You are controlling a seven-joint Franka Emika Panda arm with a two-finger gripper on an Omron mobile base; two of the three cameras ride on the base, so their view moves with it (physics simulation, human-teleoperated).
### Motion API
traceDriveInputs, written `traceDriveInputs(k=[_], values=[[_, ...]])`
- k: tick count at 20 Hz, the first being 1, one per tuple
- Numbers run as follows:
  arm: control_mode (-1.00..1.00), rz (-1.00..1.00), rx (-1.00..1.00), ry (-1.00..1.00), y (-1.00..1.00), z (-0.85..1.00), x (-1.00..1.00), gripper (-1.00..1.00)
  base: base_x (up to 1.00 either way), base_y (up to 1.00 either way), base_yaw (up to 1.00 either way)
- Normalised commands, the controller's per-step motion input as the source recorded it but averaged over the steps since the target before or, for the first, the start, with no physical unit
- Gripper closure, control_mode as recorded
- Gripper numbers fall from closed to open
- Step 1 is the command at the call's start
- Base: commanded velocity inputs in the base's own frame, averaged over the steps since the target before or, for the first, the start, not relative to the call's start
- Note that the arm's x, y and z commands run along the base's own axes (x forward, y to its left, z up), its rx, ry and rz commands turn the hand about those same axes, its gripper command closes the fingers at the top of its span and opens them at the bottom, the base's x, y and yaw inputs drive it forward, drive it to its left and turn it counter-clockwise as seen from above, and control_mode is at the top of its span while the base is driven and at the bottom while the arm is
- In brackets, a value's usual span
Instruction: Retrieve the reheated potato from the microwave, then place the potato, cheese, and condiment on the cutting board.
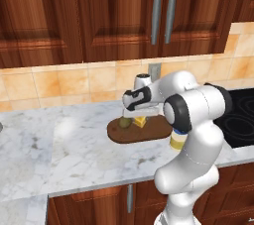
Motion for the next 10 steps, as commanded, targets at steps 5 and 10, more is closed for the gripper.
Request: traceDriveInputs(k=[5,10], values=[[-1.0,0.0,-0.01,0.01,-0.08,-0.29,-0.15,1.0,0.0,0.0,0.0],[-1.0,-0.01,0.0,0.05,-0.01,-0.34,-0.05,1.0,0.0,0.0,0.0]])
